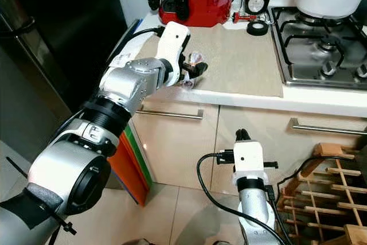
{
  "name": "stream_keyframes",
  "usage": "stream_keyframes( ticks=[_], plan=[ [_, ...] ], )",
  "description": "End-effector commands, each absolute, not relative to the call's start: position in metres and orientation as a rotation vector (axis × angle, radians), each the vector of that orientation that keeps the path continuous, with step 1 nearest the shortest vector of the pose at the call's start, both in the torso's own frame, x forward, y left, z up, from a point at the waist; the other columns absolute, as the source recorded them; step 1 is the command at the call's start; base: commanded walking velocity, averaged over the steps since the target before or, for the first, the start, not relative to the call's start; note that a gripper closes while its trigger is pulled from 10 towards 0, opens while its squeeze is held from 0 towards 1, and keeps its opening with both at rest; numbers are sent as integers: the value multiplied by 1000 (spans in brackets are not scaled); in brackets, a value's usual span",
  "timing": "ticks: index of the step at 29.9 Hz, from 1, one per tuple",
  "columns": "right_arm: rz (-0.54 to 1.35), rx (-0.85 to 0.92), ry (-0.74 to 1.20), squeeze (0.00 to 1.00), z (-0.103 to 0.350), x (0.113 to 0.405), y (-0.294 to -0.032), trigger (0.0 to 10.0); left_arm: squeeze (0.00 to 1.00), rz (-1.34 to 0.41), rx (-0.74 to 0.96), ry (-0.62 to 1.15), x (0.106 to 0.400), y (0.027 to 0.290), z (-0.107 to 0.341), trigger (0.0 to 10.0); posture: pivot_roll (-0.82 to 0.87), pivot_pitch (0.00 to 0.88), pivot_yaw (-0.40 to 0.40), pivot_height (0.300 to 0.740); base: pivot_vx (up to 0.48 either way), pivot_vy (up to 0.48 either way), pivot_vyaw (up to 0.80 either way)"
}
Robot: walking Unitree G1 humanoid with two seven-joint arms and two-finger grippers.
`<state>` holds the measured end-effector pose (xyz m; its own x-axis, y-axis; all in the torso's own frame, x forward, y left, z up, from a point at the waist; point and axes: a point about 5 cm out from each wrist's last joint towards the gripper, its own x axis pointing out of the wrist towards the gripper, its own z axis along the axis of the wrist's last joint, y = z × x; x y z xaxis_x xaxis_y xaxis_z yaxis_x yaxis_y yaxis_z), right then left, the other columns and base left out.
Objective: Restocking fridge
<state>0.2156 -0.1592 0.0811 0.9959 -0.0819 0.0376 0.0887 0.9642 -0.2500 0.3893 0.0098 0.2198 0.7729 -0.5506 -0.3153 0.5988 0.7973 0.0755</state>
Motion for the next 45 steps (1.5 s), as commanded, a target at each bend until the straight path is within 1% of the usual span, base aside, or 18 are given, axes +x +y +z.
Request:
stream_keyframes(
  ticks=[1,4,7,8,9,10,11,12,20,25,26,30,32,35,38,41,43,45],
  plan=[
    [-80,-252,-35,0,81,214,-154,10000,0,-609,251,311,393,17,215,10000,-23,36,150,740,0,0,0],
    [-81,-254,-36,0,82,214,-155,10000,0,-558,288,390,396,29,199,10000,-24,42,149,740,0,0,0],
    [-83,-261,-36,0,82,214,-158,10000,0,-513,280,410,398,37,196,10000,-23,43,147,740,0,0,0],
    [-85,-262,-35,0,82,214,-159,10000,0,-510,275,417,399,38,195,9529,-20,47,142,740,0,0,0],
    [-86,-263,-34,0,82,214,-159,10000,0,-490,257,444,399,42,191,8314,-19,50,138,740,0,0,0],
    [-83,-264,-33,0,82,213,-159,10000,0,-480,247,461,399,45,188,5569,-18,51,136,740,0,0,0],
    [-81,-265,-33,0,82,213,-160,10000,0,-473,241,472,399,46,185,5569,-18,52,134,740,0,0,0],
    [-75,-268,-33,0,82,213,-159,10000,0,-466,239,480,399,49,183,0,-17,55,131,740,0,0,0],
    [-73,-275,-34,0,83,215,-161,10000,0,-473,210,456,402,51,187,0,-19,63,119,740,0,0,0],
    [-48,-289,-19,0,82,211,-162,10000,0,-548,235,282,402,29,221,0,-17,63,83,740,0,0,0],
    [-48,-289,-19,0,82,211,-162,10000,0,-548,235,282,402,29,221,0,-17,63,83,740,0,0,0],
    [-26,-317,-23,0,84,215,-169,10000,0,-635,157,26,384,5,263,0,-12,58,43,740,0,0,0],
    [-17,-329,-27,0,85,219,-173,10000,0,-650,115,-108,372,3,282,0,-8,55,29,740,0,0,0],
    [-2,-340,-32,0,87,224,-175,10000,0,-645,59,-192,363,7,296,0,-2,50,14,740,0,0,0],
    [13,-345,-35,0,87,228,-174,10000,0,-604,51,-225,360,15,300,0,7,40,0,740,0,0,0],
    [22,-346,-38,0,87,230,-172,10000,0,-572,73,-245,359,21,299,0,9,36,-3,740,0,0,0],
    [35,-349,-59,0,91,235,-170,10000,0,-521,125,-252,355,38,285,0,10,25,-6,740,0,0,0],
    [36,-348,-64,0,92,236,-170,10000,0,-505,133,-242,354,43,279,0,11,23,-7,740,0,0,0]
  ],
)
